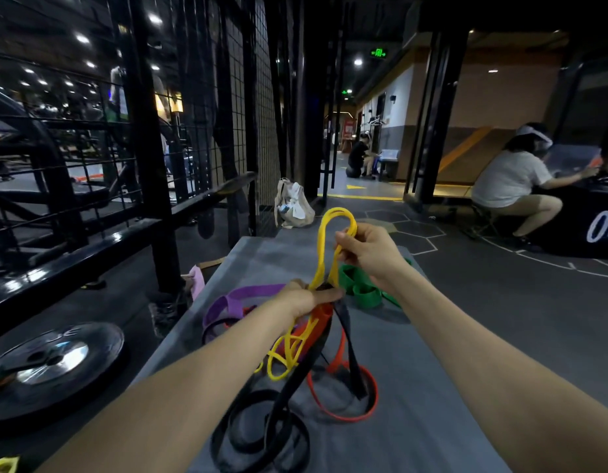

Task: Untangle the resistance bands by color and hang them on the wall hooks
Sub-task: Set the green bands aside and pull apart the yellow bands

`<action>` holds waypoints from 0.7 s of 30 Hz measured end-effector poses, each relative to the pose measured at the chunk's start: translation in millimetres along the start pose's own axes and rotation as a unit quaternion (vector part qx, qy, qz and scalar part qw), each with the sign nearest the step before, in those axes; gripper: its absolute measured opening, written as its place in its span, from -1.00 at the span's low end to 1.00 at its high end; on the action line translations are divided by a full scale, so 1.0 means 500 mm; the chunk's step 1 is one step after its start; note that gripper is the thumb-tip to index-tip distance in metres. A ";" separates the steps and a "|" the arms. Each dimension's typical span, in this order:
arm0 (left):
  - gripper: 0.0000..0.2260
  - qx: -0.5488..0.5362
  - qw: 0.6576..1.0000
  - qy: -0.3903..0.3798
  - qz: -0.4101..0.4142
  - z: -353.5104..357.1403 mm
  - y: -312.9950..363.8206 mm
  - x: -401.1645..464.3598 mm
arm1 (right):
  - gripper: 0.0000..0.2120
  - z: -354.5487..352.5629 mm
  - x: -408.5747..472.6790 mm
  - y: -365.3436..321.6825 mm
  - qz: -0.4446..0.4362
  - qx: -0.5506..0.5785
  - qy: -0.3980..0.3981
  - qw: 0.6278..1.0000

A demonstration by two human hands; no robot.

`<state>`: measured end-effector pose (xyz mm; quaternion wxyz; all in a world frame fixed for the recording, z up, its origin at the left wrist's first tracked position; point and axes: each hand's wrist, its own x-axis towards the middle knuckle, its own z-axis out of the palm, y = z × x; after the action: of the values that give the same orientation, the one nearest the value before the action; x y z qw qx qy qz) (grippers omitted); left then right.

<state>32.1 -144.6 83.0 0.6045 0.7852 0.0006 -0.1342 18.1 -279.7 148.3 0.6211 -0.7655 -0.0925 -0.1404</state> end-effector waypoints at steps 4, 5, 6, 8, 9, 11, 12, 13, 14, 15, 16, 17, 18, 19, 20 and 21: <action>-0.76 0.013 1.000 0.012 -0.007 -0.013 0.007 0.007 | -0.78 -0.017 0.012 0.000 0.001 -0.004 0.053 0.999; -0.86 0.030 0.999 0.012 -0.009 -0.028 0.009 0.008 | -0.79 -0.031 0.017 0.001 0.005 -0.002 0.089 0.996; -0.89 0.049 0.999 0.017 -0.005 -0.048 0.011 0.011 | -0.80 -0.044 0.022 0.000 0.008 -0.005 0.123 0.992; -0.87 0.081 0.996 0.039 0.003 -0.083 0.013 0.018 | -0.83 -0.062 0.028 0.003 0.006 -0.035 0.158 0.987; -0.85 0.096 0.994 0.050 0.005 -0.095 0.015 0.020 | -0.84 -0.064 0.030 0.003 0.002 -0.059 0.160 0.985; -0.81 0.134 0.988 0.071 0.007 -0.110 0.019 0.026 | -0.85 -0.063 0.035 0.003 -0.008 -0.100 0.160 0.982; -0.80 0.162 0.983 0.083 0.006 -0.116 0.019 0.027 | -0.85 -0.065 0.039 0.000 -0.011 -0.115 0.165 0.979; -0.79 0.193 0.977 0.093 0.006 -0.121 0.018 0.028 | -0.86 -0.069 0.043 -0.003 -0.012 -0.127 0.174 0.976; -0.77 0.216 0.971 0.100 0.006 -0.127 0.014 0.031 | -0.86 -0.075 0.046 -0.009 -0.015 -0.136 0.186 0.973; -0.77 0.236 0.966 0.102 0.004 -0.132 0.011 0.032 | -0.87 -0.083 0.047 -0.013 -0.018 -0.150 0.198 0.968; -0.78 0.257 0.961 0.102 0.000 -0.135 0.011 0.034 | -0.88 -0.090 0.045 -0.017 -0.026 -0.170 0.210 0.962; -0.79 0.281 0.954 0.102 -0.003 -0.134 0.013 0.034 | -0.90 -0.096 0.042 -0.020 -0.036 -0.193 0.219 0.956; -0.80 0.308 0.946 0.105 -0.003 -0.132 0.017 0.035 | -0.92 -0.099 0.039 -0.022 -0.050 -0.205 0.225 0.951; -0.80 0.329 0.938 0.104 -0.002 -0.129 0.023 0.036 | -0.92 -0.101 0.037 -0.026 -0.061 -0.205 0.233 0.949; -0.79 0.337 0.936 0.098 -0.001 -0.126 0.030 0.038 | -0.90 -0.102 0.036 -0.029 -0.069 -0.198 0.240 0.948; -0.76 0.333 0.939 0.089 -0.001 -0.124 0.039 0.040 | -0.89 -0.103 0.036 -0.031 -0.074 -0.192 0.247 0.947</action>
<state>67.7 -94.3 111.5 0.3058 0.9503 0.0103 -0.0571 25.0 -327.3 178.3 0.4537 -0.8024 0.0359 -0.3862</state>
